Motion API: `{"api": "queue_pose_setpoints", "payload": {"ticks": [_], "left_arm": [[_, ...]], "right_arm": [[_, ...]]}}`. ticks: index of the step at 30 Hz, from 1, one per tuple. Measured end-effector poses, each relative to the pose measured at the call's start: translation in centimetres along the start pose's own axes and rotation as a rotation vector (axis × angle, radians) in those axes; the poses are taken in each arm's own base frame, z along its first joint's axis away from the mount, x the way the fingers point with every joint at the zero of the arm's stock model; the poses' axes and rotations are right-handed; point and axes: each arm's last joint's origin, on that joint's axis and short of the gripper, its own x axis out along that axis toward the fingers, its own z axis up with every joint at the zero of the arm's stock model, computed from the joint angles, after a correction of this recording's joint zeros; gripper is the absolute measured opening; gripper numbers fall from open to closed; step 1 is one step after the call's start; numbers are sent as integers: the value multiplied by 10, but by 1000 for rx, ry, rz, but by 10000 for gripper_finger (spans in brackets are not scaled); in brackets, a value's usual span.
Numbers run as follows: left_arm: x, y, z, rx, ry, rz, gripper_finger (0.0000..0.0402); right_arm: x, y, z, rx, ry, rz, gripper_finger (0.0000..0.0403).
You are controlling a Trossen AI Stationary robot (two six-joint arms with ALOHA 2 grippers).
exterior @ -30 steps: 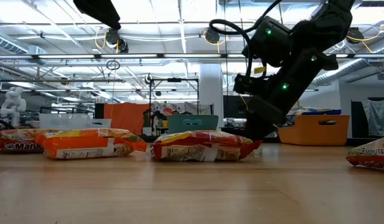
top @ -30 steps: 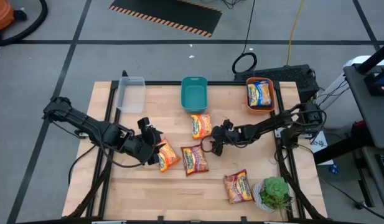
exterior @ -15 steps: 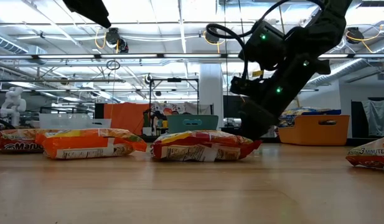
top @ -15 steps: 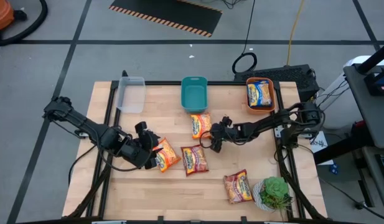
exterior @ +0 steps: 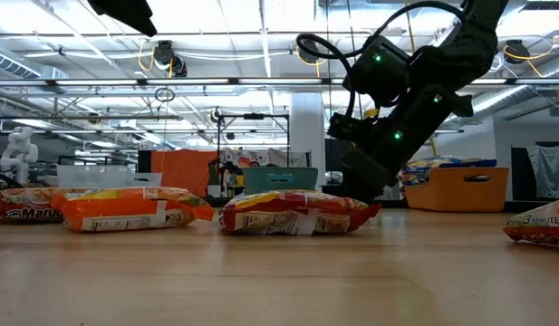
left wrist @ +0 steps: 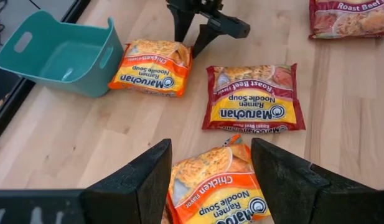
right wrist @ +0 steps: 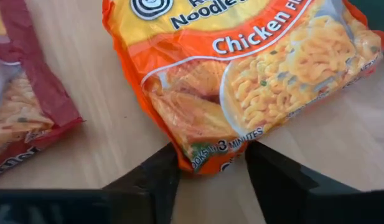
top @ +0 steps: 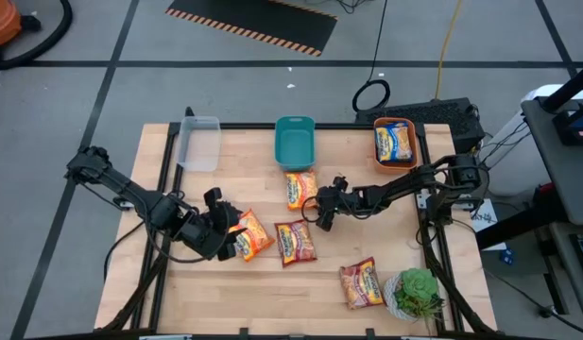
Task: Sort Maruchan noodles
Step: Put the top orange noodle pack into the blue bin
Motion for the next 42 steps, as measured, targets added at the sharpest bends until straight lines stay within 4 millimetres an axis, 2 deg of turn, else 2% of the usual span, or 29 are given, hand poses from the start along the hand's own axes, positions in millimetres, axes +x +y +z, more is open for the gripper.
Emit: {"api": "queue_pose_setpoints", "payload": {"ticks": [8, 14, 23, 37, 42], "left_arm": [[0, 0, 0, 43, 0, 1, 225], [0, 0, 0, 44, -1, 1, 225], [2, 4, 3, 42, -28, 52, 225], [8, 13, 8, 56, -43, 123, 225], [22, 16, 1, 91, -43, 154, 225]], "right_arm": [[0, 0, -1, -50, 11, 20, 65], [-11, -3, 4, -96, -6, 13, 8], [-53, 3, 22, -103, -131, 64, 1], [-121, 12, 40, -79, -411, -5, 0], [-141, 15, 41, -65, -484, -19, 0]]}}
